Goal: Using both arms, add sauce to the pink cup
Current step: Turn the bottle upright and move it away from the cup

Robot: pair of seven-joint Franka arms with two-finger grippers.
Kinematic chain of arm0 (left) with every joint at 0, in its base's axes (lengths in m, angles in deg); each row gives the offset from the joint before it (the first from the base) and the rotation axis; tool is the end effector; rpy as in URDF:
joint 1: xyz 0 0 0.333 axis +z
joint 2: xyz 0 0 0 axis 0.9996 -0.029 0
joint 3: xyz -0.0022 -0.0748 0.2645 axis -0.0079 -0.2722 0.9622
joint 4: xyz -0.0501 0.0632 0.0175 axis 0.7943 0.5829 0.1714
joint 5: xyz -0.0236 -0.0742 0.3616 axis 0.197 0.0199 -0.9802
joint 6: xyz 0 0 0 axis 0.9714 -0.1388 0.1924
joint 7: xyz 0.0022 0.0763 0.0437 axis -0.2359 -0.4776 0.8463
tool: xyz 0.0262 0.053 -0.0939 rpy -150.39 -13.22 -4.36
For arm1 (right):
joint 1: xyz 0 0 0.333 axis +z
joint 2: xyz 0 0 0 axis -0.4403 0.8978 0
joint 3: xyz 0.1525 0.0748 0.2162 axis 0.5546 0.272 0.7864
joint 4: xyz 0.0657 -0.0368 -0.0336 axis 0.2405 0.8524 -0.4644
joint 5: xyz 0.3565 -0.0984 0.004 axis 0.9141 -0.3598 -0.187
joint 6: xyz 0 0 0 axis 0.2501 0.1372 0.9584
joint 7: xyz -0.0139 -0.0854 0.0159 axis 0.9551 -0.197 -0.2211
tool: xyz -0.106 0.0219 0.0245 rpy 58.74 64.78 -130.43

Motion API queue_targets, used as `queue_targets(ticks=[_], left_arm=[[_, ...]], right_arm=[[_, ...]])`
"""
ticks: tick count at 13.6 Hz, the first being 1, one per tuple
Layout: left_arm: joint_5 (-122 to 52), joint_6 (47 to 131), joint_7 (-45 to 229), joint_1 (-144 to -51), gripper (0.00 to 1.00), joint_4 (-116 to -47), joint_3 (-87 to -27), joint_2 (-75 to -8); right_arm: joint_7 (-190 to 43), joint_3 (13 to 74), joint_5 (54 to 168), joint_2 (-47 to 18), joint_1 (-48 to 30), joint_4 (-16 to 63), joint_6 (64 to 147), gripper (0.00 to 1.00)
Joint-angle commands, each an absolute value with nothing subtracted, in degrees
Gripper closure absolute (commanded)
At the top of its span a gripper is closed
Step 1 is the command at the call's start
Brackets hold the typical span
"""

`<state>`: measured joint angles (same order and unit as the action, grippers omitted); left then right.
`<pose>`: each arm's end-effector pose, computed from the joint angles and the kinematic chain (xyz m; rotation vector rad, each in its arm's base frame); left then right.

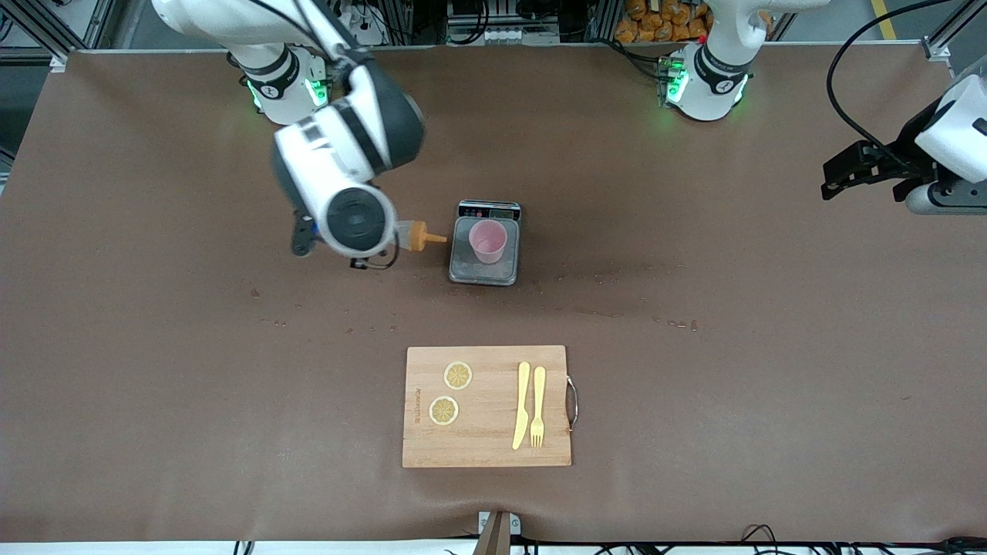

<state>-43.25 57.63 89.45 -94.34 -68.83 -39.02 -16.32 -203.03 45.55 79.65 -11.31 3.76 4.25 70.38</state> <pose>0.5224 -0.0558 0.5910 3.1367 -0.0637 -0.0612 0.5273 0.2831 0.3841 1.7830 -2.0468 -0.2418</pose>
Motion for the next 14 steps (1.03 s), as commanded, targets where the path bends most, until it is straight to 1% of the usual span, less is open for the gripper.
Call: queue_targets(ticks=[1,8,10,14], left_arm=[[-43.73,56.96,89.35,-93.7,0.0,-68.31,-39.71,-16.33],[-43.73,56.96,89.43,-93.7,0.0,-68.22,-39.71,-16.42],[-43.73,56.96,89.43,-93.7,0.0,-68.22,-39.71,-16.42],[-43.73,56.96,89.52,-93.7,0.0,-68.22,-39.71,-16.51]], right_arm=[[-195.48,46.46,85.52,-14.33,-2.99,5.26,69.54,0.6],[-175.27,46.37,96.59,-14.07,-18.63,6.13,68.23,0.58],[-169.2,46.46,99.67,-13.89,-23.38,7.44,67.35,0.56],[-159.26,46.46,102.31,-13.36,-30.15,9.12,65.77,0.55]])
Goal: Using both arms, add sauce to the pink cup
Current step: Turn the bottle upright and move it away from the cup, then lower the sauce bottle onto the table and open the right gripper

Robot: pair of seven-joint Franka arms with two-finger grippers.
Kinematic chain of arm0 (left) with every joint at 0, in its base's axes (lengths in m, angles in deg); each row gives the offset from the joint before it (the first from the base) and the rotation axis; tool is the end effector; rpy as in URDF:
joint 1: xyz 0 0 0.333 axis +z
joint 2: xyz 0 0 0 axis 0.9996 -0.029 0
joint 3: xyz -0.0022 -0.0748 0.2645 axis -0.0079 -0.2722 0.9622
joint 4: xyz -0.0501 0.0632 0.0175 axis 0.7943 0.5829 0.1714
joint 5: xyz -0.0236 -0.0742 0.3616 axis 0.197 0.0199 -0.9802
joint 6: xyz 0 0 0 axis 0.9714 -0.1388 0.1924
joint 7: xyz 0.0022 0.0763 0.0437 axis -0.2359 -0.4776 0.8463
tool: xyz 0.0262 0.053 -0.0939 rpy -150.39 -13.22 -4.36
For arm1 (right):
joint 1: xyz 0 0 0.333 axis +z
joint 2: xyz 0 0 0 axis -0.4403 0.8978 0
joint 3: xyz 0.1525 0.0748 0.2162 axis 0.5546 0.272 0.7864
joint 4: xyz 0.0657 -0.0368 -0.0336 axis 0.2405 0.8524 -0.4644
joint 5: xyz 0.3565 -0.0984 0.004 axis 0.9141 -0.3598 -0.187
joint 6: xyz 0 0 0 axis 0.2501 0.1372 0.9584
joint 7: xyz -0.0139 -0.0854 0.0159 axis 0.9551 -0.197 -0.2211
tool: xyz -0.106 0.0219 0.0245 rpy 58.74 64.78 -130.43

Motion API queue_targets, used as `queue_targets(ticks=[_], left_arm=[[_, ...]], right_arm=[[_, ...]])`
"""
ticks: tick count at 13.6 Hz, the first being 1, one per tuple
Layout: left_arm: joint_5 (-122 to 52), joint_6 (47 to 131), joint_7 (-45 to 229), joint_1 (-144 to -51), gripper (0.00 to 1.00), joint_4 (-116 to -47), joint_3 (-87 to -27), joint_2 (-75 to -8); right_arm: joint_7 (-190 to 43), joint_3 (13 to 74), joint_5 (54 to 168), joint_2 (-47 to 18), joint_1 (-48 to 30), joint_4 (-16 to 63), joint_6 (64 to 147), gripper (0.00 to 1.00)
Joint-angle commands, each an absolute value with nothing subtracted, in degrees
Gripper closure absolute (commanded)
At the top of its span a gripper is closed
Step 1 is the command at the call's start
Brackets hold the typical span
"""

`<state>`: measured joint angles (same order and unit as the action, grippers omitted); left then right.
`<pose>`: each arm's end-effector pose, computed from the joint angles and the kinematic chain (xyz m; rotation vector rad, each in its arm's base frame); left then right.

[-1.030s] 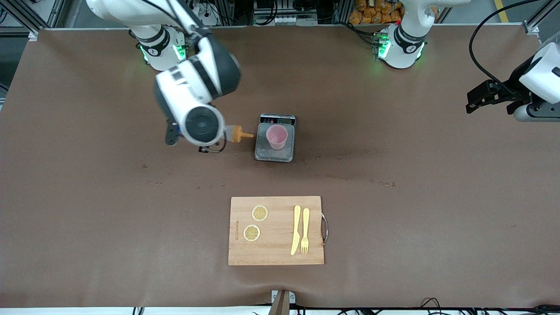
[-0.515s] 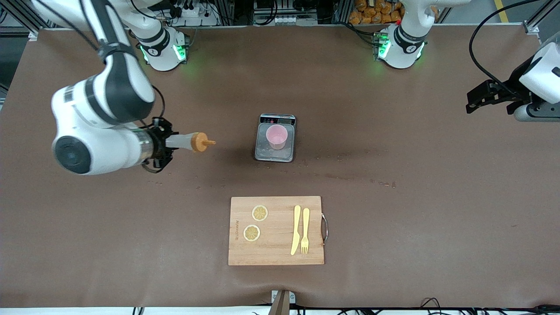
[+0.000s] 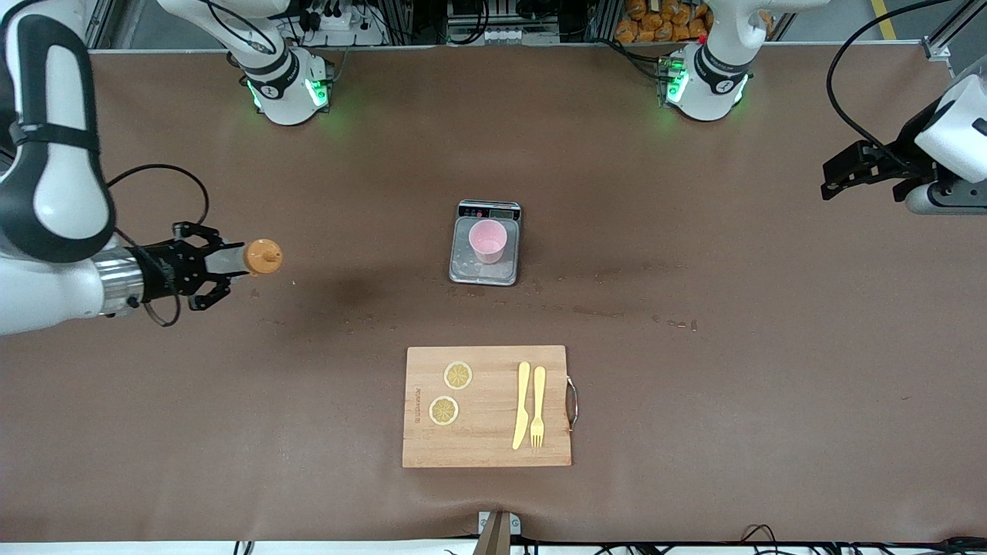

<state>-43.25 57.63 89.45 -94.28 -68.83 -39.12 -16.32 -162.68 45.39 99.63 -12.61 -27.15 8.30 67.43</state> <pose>0.5223 -0.0561 0.5910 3.1367 -0.0648 -0.0613 0.5846 0.0141 0.3783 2.0826 -2.0742 -1.0421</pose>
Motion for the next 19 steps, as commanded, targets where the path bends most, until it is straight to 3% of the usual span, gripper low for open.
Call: queue_targets(ticks=[1,4,10,19], left_arm=[[-43.73,56.96,89.61,-93.79,0.0,-68.13,-39.71,-16.68],[-43.73,56.96,89.44,-93.7,0.0,-68.13,-39.71,-16.68],[-43.73,56.96,89.35,-93.7,0.0,-68.05,-39.71,-16.68],[-43.73,57.04,89.52,-93.96,0.0,-67.96,-39.71,-16.77]], right_arm=[[-156.37,46.37,104.23,-12.75,-32.17,9.47,64.98,0.55],[-146.44,46.37,106.36,-11.0,-38.59,10.97,63.13,0.51],[-128.42,46.37,109.09,-1.17,-48.7,11.94,60.4,0.51],[-108.89,46.29,115.33,11.24,-52.14,11.41,61.45,0.47]])
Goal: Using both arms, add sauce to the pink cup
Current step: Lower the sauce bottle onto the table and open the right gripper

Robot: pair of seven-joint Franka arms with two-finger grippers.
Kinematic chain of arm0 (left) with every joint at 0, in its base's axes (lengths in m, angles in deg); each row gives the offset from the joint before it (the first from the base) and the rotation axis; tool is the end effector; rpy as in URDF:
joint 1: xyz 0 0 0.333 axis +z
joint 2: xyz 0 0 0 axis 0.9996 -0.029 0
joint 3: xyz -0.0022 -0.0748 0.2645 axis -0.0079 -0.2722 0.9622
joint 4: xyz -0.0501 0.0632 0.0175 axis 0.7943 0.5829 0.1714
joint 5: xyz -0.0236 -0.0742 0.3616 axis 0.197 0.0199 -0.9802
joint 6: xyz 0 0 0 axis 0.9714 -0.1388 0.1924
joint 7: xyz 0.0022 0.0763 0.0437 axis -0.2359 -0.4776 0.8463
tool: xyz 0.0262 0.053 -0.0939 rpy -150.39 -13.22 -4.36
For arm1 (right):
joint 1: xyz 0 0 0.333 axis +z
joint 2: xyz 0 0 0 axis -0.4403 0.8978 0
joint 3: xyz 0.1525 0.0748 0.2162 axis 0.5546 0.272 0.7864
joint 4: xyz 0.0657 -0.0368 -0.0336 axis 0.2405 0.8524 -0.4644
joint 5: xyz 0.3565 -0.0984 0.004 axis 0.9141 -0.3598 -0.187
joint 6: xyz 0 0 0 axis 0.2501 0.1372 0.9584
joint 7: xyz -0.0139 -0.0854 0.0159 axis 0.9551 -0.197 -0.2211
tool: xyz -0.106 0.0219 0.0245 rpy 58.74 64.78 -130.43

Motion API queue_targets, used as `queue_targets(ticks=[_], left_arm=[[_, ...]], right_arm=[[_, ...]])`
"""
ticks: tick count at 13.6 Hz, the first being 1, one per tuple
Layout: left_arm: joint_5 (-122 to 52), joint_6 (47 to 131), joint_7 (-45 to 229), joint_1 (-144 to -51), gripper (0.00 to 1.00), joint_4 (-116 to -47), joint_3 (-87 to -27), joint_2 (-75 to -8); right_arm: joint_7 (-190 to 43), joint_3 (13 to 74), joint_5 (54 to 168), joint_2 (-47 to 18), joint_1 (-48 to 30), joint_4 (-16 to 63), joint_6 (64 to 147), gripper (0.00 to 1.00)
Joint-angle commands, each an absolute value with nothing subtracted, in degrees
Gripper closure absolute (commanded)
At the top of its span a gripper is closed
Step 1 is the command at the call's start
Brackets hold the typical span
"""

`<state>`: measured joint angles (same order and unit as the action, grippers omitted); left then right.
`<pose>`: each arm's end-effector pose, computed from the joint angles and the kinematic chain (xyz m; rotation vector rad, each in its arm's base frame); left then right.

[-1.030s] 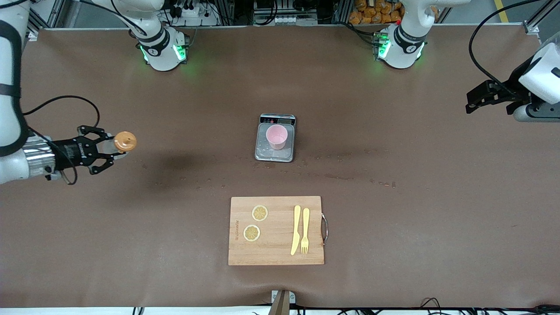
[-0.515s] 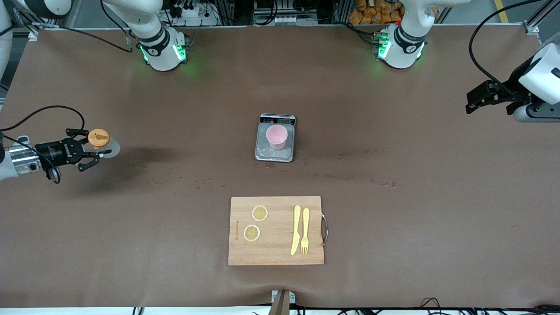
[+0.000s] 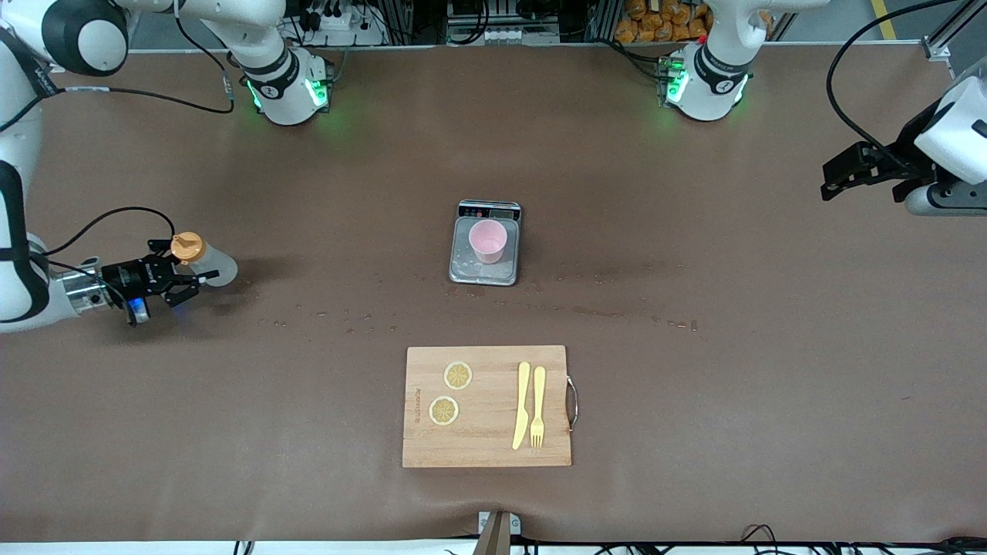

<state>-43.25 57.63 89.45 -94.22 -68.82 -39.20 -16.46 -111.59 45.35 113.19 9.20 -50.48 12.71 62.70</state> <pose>0.5229 -0.0564 0.5898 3.1368 -0.0653 -0.0648 0.5118 -0.1731 0.1509 -1.7789 1.2923 1.3472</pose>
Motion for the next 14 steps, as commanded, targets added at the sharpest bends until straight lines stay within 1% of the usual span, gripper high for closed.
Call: queue_targets(ticks=[1,4,5,6,8,10,11,14], left_arm=[[-43.73,56.96,89.52,-93.96,0.0,-67.96,-39.71,-16.77],[-43.73,57.04,89.52,-93.97,0.0,-67.96,-39.71,-16.77],[-43.73,56.96,89.52,-93.96,0.0,-67.96,-39.71,-16.77],[-43.64,57.04,89.52,-93.88,0.0,-67.96,-39.71,-16.77],[-43.64,57.04,89.52,-93.88,0.0,-67.96,-39.71,-16.77],[-43.64,57.04,89.52,-93.96,0.0,-67.96,-39.71,-16.77],[-43.73,57.04,89.44,-93.88,0.0,-67.96,-39.71,-16.77],[-43.73,57.04,89.43,-93.79,0.0,-67.96,-39.71,-16.77]], right_arm=[[-107.75,46.29,115.24,11.77,-52.66,11.32,61.63,0.47],[-105.12,46.29,115.24,13.96,-53.72,11.32,62.86,0.47],[-103.62,46.29,115.24,14.76,-54.16,11.23,63.47,0.46],[-103.52,46.29,115.24,14.85,-54.34,11.23,64.09,0.42],[-103.52,46.29,115.15,15.46,-54.25,11.23,64.88,0.18],[-103.78,46.29,114.54,15.47,-54.16,11.15,65.41,0.03],[-104.04,46.29,114.45,15.38,-54.16,10.71,65.41,0.0],[-104.04,46.02,112.97,15.12,-54.42,7.82,65.24,0.0]])
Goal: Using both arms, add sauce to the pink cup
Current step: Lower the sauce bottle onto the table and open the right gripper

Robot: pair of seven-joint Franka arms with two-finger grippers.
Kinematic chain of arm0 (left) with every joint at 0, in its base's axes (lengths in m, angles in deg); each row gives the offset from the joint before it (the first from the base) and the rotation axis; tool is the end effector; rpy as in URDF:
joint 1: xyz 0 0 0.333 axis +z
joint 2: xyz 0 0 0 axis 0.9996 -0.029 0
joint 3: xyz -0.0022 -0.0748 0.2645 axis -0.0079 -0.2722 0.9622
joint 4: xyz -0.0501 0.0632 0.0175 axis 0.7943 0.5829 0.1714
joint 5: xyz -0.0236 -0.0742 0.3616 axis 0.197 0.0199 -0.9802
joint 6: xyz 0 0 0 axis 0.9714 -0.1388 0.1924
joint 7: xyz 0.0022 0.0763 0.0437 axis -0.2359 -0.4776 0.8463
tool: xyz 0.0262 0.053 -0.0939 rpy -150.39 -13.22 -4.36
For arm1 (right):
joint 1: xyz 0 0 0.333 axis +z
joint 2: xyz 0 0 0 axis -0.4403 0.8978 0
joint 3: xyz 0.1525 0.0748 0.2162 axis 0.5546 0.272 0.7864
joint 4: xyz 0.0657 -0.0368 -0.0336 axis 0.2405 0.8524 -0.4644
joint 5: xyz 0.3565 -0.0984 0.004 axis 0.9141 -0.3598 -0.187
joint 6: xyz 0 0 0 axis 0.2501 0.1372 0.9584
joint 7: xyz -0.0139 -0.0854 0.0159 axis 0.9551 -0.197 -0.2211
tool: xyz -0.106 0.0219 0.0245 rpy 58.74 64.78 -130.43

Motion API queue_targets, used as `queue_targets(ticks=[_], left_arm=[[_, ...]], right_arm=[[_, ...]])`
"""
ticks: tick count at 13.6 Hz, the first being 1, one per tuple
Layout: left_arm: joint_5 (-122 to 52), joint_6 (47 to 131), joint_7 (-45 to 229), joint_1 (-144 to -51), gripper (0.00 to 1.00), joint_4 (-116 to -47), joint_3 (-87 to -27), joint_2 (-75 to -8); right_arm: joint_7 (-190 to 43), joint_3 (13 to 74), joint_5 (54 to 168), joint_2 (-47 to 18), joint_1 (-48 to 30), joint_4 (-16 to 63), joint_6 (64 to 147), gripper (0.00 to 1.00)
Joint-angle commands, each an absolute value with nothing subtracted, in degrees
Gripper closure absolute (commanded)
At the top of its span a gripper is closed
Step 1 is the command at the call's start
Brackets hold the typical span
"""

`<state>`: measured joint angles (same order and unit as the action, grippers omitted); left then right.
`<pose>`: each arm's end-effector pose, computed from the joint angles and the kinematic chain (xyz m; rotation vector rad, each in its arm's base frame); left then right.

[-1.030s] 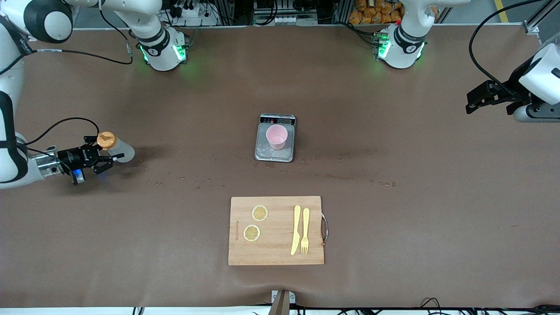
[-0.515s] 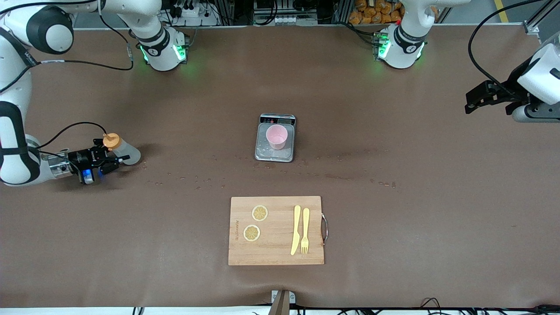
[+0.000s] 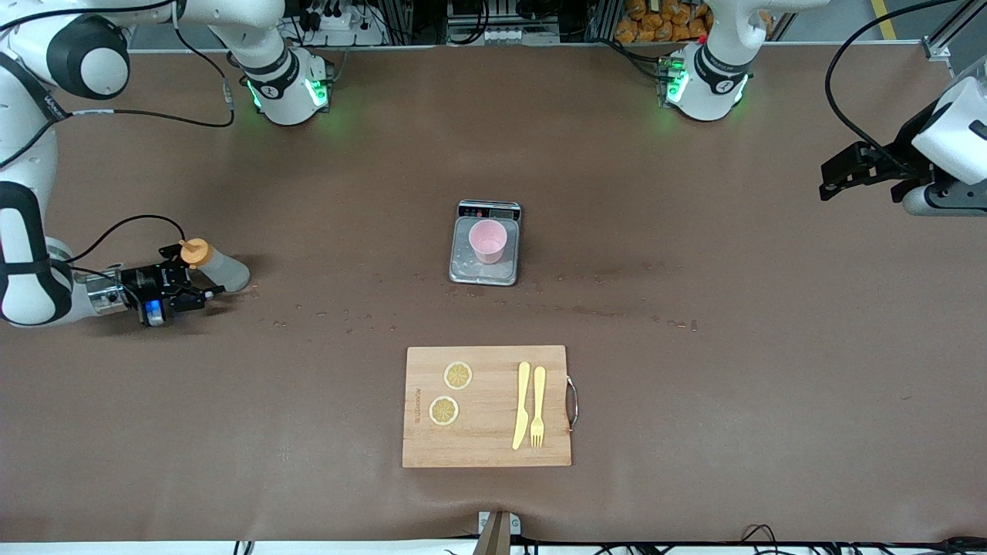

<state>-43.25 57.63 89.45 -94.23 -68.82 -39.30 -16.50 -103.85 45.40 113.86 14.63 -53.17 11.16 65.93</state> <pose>0.5230 -0.0574 0.5894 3.1368 -0.0683 -0.0659 0.4997 -0.1960 0.1044 -1.7627 1.2304 1.2573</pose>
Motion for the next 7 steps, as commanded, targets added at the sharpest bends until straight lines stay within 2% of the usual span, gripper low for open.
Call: queue_targets(ticks=[1,7], left_arm=[[-43.73,57.04,89.43,-93.79,0.0,-67.96,-39.71,-16.77],[-43.64,57.13,89.43,-93.7,0.0,-67.96,-39.71,-16.77]], right_arm=[[-104.13,45.93,111.3,15.03,-54.51,5.8,65.06,0.0],[-104.83,45.58,103.56,13.27,-56.1,-1.59,63.4,0.0]])
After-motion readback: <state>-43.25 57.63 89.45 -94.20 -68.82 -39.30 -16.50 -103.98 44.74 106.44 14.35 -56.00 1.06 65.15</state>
